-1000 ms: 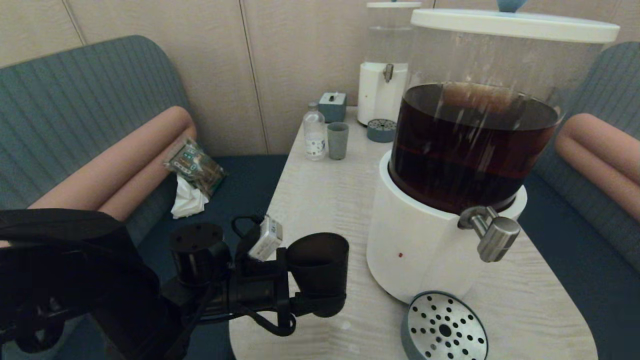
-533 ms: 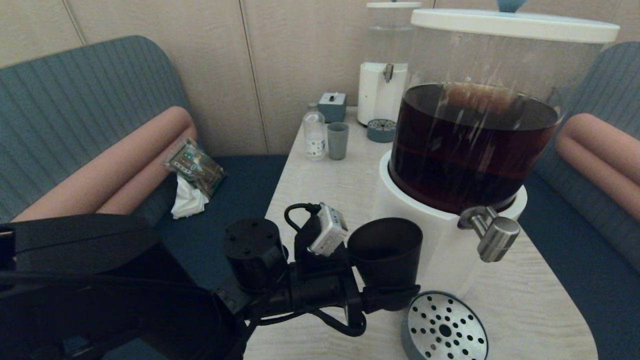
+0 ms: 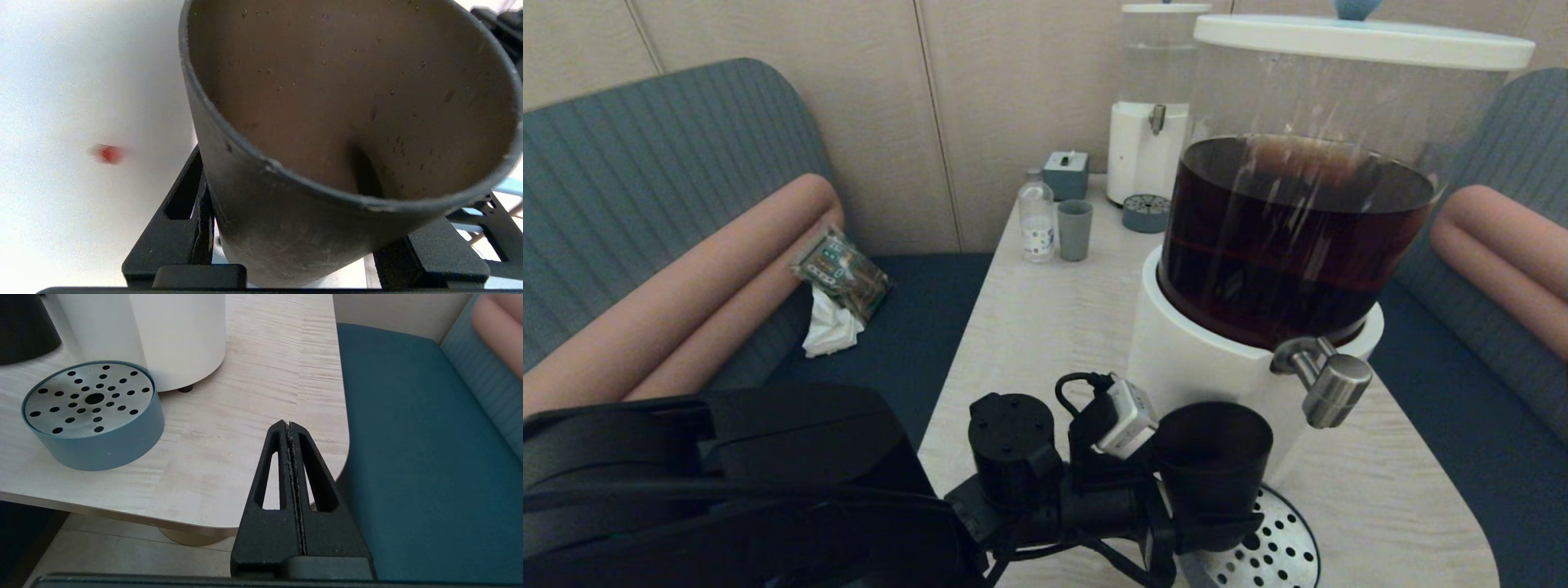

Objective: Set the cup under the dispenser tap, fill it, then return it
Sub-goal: Place it under the water dispenser

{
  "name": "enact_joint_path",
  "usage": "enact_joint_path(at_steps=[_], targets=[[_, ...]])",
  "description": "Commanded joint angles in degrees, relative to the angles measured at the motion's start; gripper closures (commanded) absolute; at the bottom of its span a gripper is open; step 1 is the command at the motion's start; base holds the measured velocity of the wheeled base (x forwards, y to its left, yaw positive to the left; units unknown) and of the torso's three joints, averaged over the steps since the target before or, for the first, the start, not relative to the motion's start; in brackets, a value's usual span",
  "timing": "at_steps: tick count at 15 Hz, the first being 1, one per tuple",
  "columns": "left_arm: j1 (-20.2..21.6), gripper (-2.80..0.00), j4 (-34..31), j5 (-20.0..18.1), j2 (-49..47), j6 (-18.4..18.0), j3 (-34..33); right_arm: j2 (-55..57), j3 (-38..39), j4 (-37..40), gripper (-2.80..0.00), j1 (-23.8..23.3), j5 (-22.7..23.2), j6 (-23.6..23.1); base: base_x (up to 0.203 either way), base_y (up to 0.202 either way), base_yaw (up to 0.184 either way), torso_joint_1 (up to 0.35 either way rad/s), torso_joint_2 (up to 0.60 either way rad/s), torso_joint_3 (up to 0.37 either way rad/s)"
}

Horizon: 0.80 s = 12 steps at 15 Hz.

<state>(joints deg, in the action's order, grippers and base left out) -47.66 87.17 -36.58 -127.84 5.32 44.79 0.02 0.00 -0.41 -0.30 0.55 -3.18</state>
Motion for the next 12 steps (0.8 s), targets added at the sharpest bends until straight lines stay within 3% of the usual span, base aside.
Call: enact_joint_path(at_steps=[1,12], targets=[[-1.16,0.0,0.49,0.05,-2.11,0.13,0.86,-0.2,0.37,-0.08,0.0,-0.05,0.03,0.01,0.0,0.0,0.0,0.0,0.0,0.0],[-2.25,0.0,0.49,2.22,-7.24,1.1,6.97,-0.11,0.35,-0.11,0.0,0.03,-0.11,0.6,0.0,0.0,0.0,0.0,0.0,0.0]])
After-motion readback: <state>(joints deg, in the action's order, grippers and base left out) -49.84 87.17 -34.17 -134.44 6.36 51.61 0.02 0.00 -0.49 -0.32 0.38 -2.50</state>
